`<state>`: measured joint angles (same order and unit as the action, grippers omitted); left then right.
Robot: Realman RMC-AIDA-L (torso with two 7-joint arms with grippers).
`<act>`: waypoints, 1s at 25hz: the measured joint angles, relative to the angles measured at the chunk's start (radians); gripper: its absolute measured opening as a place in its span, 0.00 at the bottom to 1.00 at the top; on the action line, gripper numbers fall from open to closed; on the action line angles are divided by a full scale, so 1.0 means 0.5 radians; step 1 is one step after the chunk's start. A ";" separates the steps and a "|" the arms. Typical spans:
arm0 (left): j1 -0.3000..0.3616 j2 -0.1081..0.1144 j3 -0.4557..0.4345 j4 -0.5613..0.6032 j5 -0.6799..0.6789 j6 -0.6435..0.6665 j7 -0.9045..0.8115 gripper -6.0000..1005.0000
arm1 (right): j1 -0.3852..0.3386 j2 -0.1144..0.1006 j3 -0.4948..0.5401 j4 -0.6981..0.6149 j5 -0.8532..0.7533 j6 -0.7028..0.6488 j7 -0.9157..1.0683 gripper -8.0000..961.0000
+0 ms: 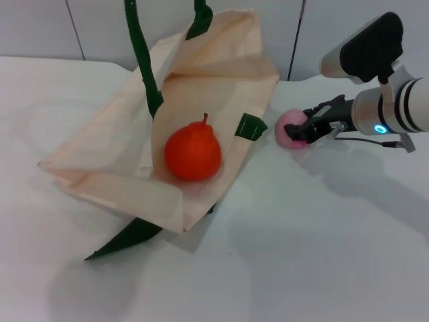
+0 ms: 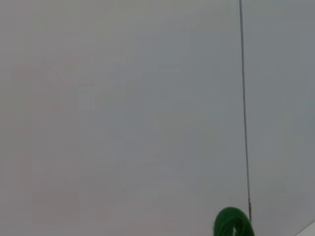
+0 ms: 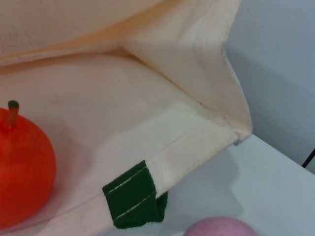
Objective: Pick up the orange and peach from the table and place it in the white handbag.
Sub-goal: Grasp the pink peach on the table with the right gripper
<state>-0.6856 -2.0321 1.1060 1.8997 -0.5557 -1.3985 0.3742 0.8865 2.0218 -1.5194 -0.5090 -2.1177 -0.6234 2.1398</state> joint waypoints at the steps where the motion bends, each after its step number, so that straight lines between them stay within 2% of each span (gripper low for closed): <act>1: 0.002 0.000 0.000 0.000 0.001 0.000 0.001 0.13 | 0.000 0.000 -0.001 0.000 0.000 0.001 0.000 0.54; 15: 0.056 0.001 -0.003 0.000 0.004 -0.001 0.009 0.13 | 0.000 0.000 -0.002 -0.059 0.002 -0.016 0.003 0.46; 25: 0.109 0.004 -0.008 0.001 0.022 -0.001 0.027 0.13 | -0.057 -0.003 0.023 -0.294 0.005 -0.169 0.042 0.35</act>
<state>-0.6313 -2.0301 1.1019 1.9004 -0.5445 -1.3990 0.3879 0.8578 2.0204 -1.5080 -0.6560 -2.1153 -0.7079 2.1610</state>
